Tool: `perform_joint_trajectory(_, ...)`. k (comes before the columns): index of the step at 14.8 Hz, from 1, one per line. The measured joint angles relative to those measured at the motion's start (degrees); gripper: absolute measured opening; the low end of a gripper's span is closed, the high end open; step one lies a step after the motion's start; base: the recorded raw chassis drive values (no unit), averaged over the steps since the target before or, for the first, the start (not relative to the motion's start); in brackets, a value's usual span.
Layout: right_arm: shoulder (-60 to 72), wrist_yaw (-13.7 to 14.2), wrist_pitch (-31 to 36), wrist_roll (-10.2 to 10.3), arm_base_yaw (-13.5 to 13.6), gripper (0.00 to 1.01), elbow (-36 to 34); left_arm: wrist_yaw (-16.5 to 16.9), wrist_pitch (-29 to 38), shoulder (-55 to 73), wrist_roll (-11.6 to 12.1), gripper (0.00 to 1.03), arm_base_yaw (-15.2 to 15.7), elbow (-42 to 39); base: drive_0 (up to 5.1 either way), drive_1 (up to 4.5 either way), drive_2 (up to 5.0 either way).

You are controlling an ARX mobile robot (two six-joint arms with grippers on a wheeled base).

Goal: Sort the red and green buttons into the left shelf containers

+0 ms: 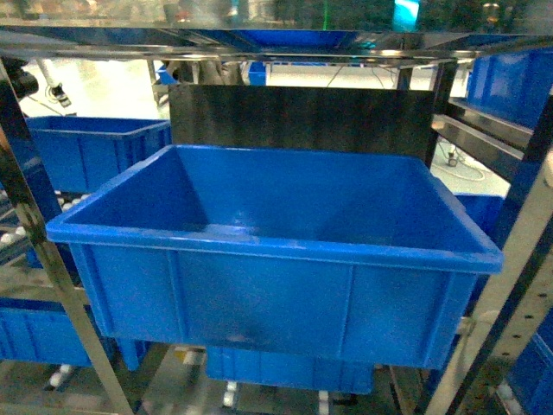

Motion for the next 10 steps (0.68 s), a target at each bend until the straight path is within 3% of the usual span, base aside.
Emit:
perform_joint_trajectory(7,-0.02,-0.02,0.20,0.00,0.00,0.28,-0.02,-0.02,0.00,0.02,-0.02,0.30,0.00,0.00,-3.3,4.91,-1.5)
perform_joint_trajectory(10,0.04,-0.24,0.28,0.00,0.00,0.28,-0.02,-0.37,-0.02,0.07,-0.07,0.30,0.00,0.00,0.0,0.91,-0.9)
